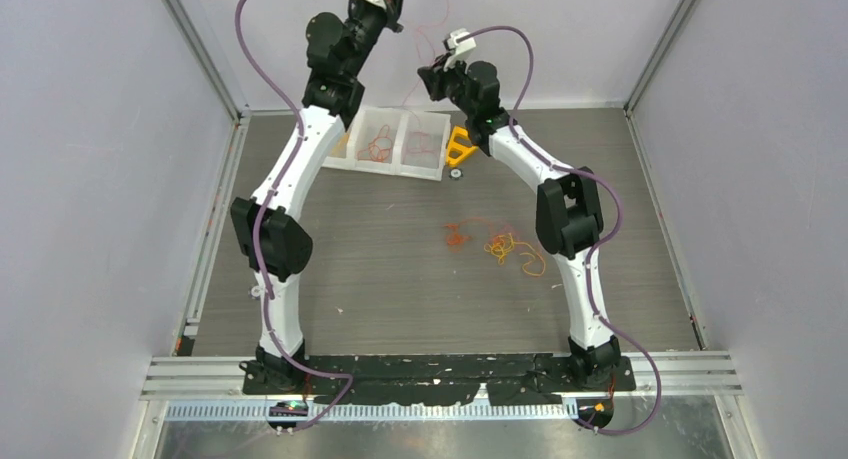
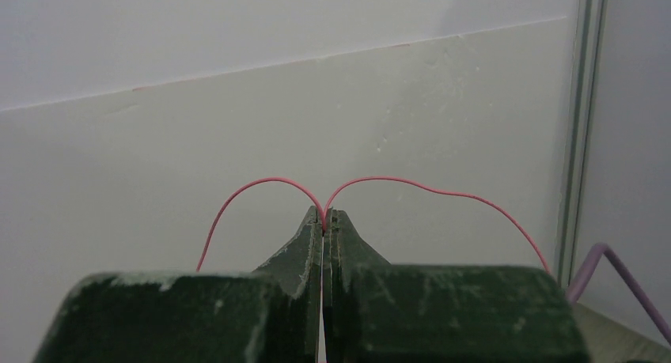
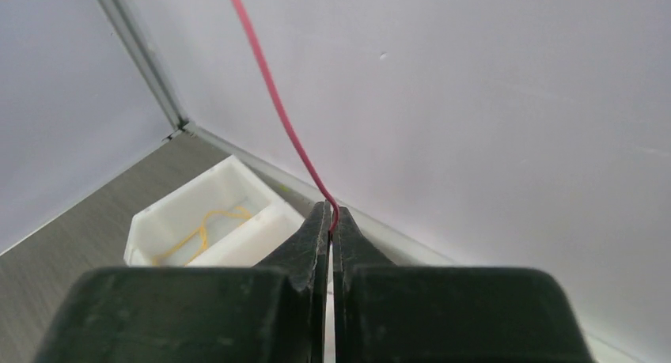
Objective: Untangle the cables
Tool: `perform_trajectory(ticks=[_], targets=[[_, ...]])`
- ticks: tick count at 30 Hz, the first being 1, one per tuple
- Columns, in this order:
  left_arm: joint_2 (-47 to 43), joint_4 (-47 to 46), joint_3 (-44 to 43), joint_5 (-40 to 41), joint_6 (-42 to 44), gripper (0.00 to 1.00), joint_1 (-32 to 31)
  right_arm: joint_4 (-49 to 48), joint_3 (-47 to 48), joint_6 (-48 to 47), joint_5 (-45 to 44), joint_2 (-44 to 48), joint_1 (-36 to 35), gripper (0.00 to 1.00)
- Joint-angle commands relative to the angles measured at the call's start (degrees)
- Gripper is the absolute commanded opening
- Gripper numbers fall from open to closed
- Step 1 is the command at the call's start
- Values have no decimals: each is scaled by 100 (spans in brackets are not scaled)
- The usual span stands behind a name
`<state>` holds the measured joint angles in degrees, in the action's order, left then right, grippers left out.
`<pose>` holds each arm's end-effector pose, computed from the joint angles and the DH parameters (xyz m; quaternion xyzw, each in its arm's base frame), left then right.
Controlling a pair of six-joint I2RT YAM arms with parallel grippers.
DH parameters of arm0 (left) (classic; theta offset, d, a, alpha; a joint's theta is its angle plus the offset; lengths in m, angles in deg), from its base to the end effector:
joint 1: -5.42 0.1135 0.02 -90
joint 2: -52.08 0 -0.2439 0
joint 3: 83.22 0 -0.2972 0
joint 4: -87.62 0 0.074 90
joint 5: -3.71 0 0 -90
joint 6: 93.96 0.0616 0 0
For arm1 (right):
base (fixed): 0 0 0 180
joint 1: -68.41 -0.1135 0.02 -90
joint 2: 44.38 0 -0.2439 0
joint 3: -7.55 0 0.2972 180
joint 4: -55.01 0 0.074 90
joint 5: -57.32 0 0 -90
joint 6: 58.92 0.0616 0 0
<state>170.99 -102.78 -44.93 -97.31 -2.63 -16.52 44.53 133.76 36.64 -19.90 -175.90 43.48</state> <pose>0.4820 -0.2069 0.5158 0.1782 0.4467 -0.2016 0.8533 0.5484 0.2700 0.2807 -0.1938 0.6469 0.2653 0.6881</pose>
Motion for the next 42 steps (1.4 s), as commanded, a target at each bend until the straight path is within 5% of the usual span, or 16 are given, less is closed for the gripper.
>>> perform_trajectory(ticks=[1,10,20,30,42], targets=[[-702,-94,606,-276,-325,0,182,-353,469,-130,-112,-120,163,5],[-1331,588,2444,125,-723,0,219,-227,-351,-181,384,6,234,5],[-385,2635,1682,716,-1349,0,277,316,-882,-326,577,88,234,7],[535,3502,961,562,-2753,0,243,1118,-1410,-225,1068,710,461,58],[1291,3864,542,1152,-3256,0,15,1804,-1891,-254,1725,1404,781,70]])
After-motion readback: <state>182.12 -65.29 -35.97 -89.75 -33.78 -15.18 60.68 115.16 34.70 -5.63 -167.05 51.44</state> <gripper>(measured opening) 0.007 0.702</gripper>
